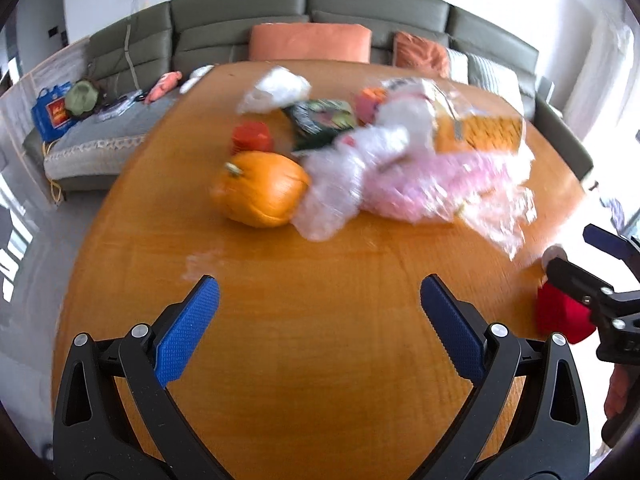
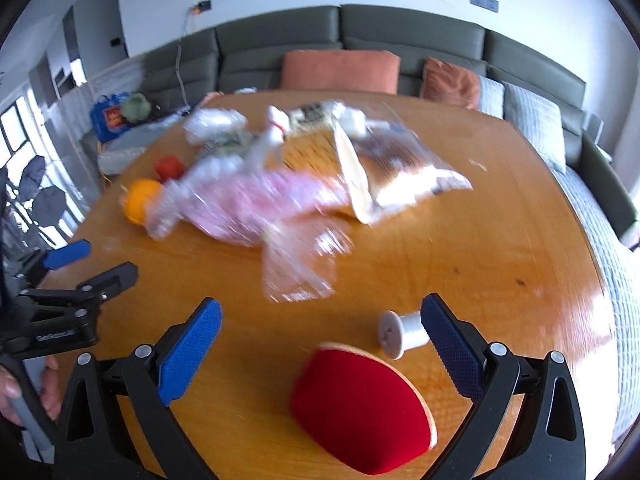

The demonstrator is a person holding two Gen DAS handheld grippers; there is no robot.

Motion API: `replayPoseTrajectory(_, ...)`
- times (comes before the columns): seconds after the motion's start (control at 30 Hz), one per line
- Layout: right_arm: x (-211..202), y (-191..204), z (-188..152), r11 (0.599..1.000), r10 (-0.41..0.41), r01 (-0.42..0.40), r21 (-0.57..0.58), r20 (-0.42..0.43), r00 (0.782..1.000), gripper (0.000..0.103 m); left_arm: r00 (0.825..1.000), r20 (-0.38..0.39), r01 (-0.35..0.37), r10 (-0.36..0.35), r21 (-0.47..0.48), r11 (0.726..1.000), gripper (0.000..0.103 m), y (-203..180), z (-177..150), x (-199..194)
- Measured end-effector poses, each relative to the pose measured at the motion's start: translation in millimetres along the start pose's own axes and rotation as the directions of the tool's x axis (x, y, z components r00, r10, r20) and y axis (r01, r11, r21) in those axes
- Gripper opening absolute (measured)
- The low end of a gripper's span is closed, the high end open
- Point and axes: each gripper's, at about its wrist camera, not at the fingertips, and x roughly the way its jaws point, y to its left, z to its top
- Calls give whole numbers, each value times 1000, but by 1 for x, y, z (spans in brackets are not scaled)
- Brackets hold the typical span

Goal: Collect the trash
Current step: 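Close the right gripper on the red paddle while the left gripper approaches the orange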

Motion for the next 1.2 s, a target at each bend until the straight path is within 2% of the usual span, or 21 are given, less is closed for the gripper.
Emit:
replayPoseTrajectory(0.1, -6, 0, 8, 1000, 8, -8, -5, 7, 1000, 99, 1000, 0, -15, 15, -13, 1000, 97, 11, 5, -6)
replayPoseTrajectory(0.2, -11, -11, -1, 999, -5, 5, 33, -24, 1000, 97, 999, -19, 27, -27, -28, 999, 97, 20, 7, -11)
replayPoseTrajectory(0.3, -9, -23, -21, 996, -40, 46, 74, -75, 996, 89, 997, -39, 70, -70, -9, 998, 97, 22, 4, -11)
replayPoseTrajectory(0.37, -6, -30, -33, 991, -46, 59, 118, -108, 993, 80, 994, -60, 95, -94, 10, 995, 97, 20, 1, -8)
replayPoseTrajectory(0.53, 0, -30, -42, 985, -14, 37, 170, -135, 991, 80, 984, -120, 133, -131, 2, 991, 97, 20, -5, 2)
replayPoseTrajectory(0.63, 2, -27, -39, 992, -9, 27, 119, -144, 990, 83, 978, -137, 155, -155, -15, 988, 97, 14, -7, 6)
replayPoseTrajectory(0.7, 11, -26, -38, 998, 44, -32, 58, -205, 978, 84, 979, -135, 150, -149, -1, 989, 97, 8, -7, 6)
replayPoseTrajectory(0.8, 22, -26, -38, 994, 63, -85, -68, -269, 961, 84, 983, -130, 133, -132, 2, 991, 97, 3, -7, 0)
replayPoseTrajectory(0.9, 26, -28, -33, 983, 76, -120, -141, -285, 955, 84, 988, -124, 93, -93, -6, 996, 97, 2, -6, -6)
replayPoseTrajectory(1.03, 29, -29, -25, 960, 110, -175, -221, -278, 954, 84, 990, -124, 52, -61, -78, 996, 97, 3, -3, -10)
replayPoseTrajectory(1.1, 35, -29, -24, 946, 125, -208, -250, -310, 943, 76, 993, -117, 14, -24, -86, 996, 97, 2, -1, -12)
replayPoseTrajectory(1.13, 39, -29, -24, 940, 132, -224, -257, -332, 934, 68, 993, -115, -1, -10, -89, 996, 97, 1, -1, -12)
replayPoseTrajectory(1.2, 38, -27, -23, 924, 135, -237, -299, -326, 936, 63, 993, -115, -40, 27, -110, 993, 97, 3, 1, -12)
